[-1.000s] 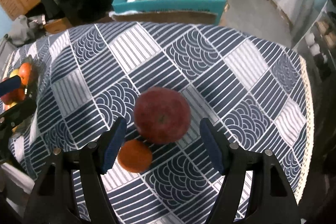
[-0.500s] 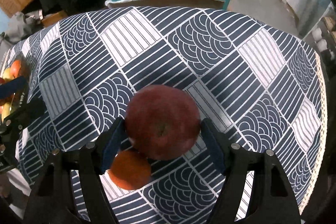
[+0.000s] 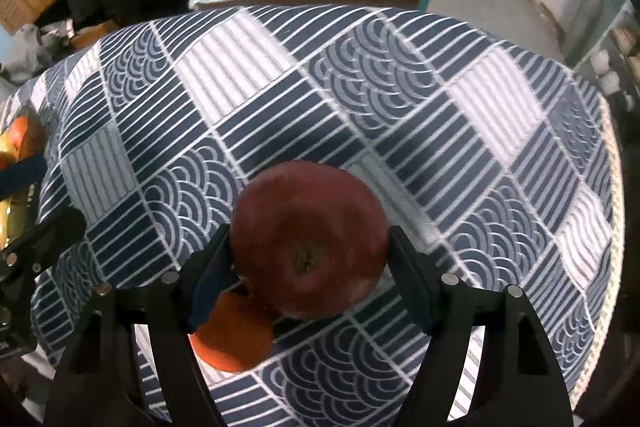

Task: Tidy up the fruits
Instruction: 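Grasp the red apple with the right tool while the left tool approaches the small orange, then grasp and lift the small orange with the left tool while the right tool holds the apple, then carry the small orange with the left tool while the right tool carries the apple to the bowl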

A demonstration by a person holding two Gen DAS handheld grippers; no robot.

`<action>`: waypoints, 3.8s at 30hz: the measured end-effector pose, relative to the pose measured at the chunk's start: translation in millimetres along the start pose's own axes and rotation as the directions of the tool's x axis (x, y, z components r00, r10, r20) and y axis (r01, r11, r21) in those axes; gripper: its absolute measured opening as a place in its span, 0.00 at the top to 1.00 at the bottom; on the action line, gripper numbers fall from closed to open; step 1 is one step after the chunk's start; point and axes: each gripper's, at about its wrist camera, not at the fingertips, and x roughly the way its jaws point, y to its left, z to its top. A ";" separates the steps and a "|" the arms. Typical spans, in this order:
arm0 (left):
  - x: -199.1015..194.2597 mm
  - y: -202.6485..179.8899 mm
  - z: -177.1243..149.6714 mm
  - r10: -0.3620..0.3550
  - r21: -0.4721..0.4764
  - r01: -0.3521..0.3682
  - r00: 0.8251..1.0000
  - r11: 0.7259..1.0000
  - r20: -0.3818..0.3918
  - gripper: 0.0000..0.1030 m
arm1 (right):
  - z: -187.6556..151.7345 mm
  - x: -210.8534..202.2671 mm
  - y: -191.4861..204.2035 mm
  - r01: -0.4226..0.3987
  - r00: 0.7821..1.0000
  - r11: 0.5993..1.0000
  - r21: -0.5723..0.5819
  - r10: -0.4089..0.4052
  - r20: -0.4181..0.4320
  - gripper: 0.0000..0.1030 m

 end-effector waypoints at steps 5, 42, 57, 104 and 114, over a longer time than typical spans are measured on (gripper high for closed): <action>-1.6 -15.9 -1.8 -0.024 0.030 0.024 1.000 0.999 0.000 0.25 | -5.6 -20.8 -19.3 0.013 0.999 0.999 0.050 -0.015 0.041 0.27; 53.5 -107.0 -26.0 -0.152 0.108 0.172 0.974 0.979 -0.167 0.55 | -77.9 -51.3 -84.9 0.046 0.998 0.988 0.150 -0.051 0.025 0.26; 27.3 -82.4 -21.9 -0.118 0.096 0.127 0.988 0.987 -0.096 0.57 | -64.8 -55.6 -69.2 0.039 0.997 0.993 0.112 -0.045 0.055 0.26; -151.5 14.0 -14.4 -0.073 -0.014 0.078 0.968 0.997 0.239 0.57 | -17.5 -193.9 65.9 -0.083 0.919 0.980 -0.181 0.146 0.366 0.26; -152.3 63.4 -25.3 -0.020 -0.116 0.049 0.971 0.992 0.239 0.57 | -1.8 -186.3 110.8 -0.115 0.920 0.962 -0.246 0.197 0.338 0.26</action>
